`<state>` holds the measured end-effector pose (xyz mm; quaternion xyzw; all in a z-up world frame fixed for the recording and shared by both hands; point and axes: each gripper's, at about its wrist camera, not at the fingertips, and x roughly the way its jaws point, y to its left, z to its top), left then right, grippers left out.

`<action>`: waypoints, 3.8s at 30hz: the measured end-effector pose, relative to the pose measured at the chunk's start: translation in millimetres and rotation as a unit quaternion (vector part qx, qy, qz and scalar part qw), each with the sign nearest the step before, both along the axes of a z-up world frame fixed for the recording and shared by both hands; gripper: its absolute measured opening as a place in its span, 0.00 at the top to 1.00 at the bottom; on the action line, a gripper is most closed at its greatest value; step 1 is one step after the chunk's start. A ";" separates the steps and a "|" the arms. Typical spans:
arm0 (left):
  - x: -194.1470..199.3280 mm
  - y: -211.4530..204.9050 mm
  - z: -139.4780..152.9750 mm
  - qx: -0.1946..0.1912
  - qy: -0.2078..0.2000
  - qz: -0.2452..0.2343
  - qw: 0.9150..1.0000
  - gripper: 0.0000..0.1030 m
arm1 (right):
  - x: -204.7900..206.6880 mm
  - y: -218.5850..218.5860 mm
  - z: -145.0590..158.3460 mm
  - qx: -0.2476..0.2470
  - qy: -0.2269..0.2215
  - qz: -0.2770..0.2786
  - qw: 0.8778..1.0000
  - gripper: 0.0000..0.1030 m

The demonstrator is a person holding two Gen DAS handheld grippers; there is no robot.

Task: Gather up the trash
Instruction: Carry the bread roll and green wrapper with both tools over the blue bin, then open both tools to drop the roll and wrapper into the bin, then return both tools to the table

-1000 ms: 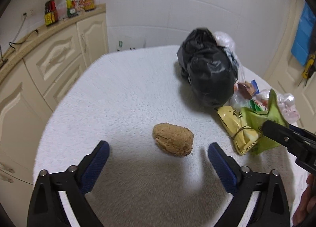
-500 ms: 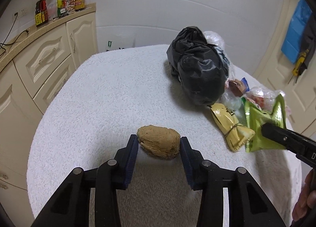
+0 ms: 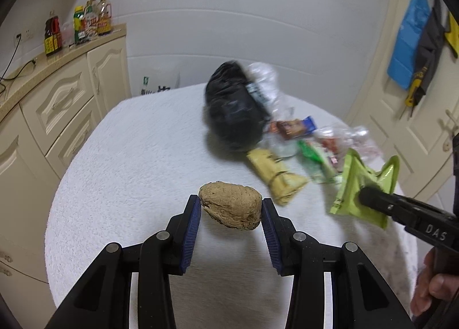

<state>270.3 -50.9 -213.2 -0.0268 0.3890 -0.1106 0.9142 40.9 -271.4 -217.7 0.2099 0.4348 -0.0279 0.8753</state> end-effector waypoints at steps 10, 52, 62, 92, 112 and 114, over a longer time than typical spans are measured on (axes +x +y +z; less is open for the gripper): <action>-70.9 -17.8 39.1 -0.003 -0.059 -0.038 0.998 0.63 | -32.3 -17.4 33.8 0.001 -0.047 -0.015 0.999 0.83; -71.5 -317.7 81.5 -0.029 -0.108 -0.263 0.958 0.63 | -223.3 -255.5 103.9 -0.076 -0.106 -0.285 0.950 0.83; -12.1 -406.7 32.9 -0.005 -0.049 -0.324 0.945 0.63 | -249.1 -322.5 36.7 -0.060 -0.035 -0.347 0.935 0.83; 104.1 -578.1 -98.9 0.090 0.098 -0.361 0.923 0.12 | -252.9 -392.2 -125.1 0.034 0.118 -0.383 0.916 0.35; 47.4 -491.9 -23.9 0.065 0.017 -0.311 0.948 0.02 | -247.6 -349.6 -58.9 -0.008 0.078 -0.400 0.913 0.00; 36.7 -478.6 -10.7 0.057 0.003 -0.307 0.950 0.01 | -245.1 -342.0 -43.6 -0.019 0.067 -0.399 0.914 0.00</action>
